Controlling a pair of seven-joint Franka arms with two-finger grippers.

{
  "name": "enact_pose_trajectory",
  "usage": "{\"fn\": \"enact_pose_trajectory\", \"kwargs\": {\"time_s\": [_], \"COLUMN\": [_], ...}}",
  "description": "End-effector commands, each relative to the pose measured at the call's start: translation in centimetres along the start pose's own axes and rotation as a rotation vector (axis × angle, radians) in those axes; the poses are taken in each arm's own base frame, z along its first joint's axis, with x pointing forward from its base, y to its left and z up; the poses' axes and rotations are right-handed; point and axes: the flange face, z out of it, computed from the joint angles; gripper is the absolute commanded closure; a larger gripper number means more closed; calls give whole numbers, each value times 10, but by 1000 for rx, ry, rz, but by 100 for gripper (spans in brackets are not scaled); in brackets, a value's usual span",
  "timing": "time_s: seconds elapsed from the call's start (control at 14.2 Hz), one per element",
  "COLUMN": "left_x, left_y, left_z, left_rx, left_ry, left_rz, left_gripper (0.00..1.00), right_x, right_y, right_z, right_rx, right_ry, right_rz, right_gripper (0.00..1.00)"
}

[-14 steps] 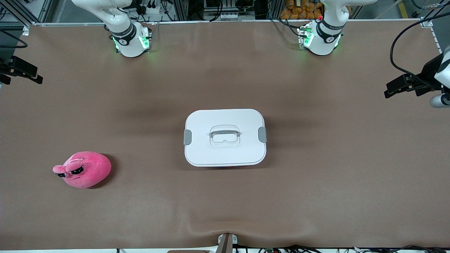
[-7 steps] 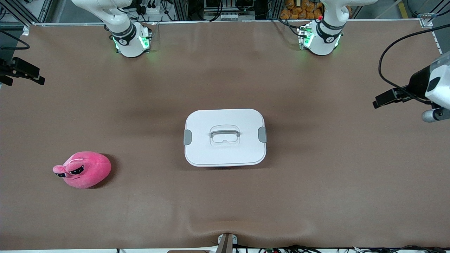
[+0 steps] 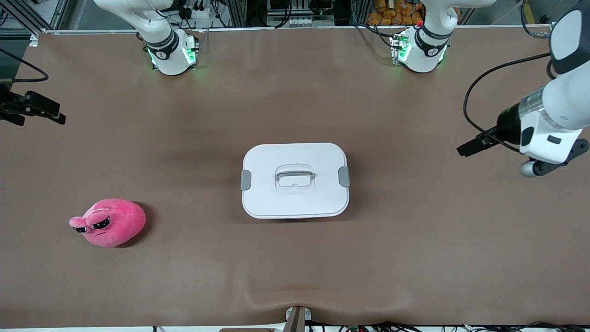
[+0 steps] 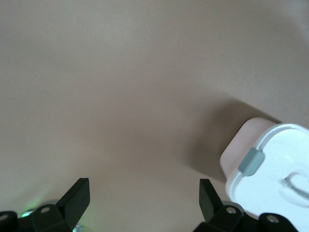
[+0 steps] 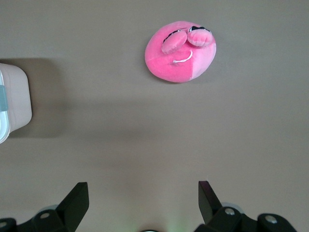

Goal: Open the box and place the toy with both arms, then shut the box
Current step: 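Reach the left gripper to the lid handle while the right gripper reaches the toy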

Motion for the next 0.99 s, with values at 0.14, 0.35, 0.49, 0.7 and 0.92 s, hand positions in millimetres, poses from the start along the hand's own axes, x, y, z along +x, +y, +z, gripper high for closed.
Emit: {"fn": "enact_pose_trajectory", "kwargs": {"time_s": [0.14,0.35,0.49,0.7,0.92], "left_x": [-10,-21,-24,-38,-53], "left_y": [51,87,102,139,181], "left_z": [16,36,45,68,98], "left_rx": [-42,-62,-98,-138,-167], "left_ry": [25,21,5,13,14], "left_rz": [-172,-292,-376,-482,-572], "left_gripper": [0,0,0,0,0], "right_x": [6,14,20,30,38], "right_y": [-2,-1,0,4,3], "right_z": [7,15,24,44,57], "right_rx": [2,1,0,-1,-3], "right_ry": [18,14,8,-5,1], "right_rz": [-12,-11,-10,-4,-22], "right_gripper": [0,0,0,0,0]}}
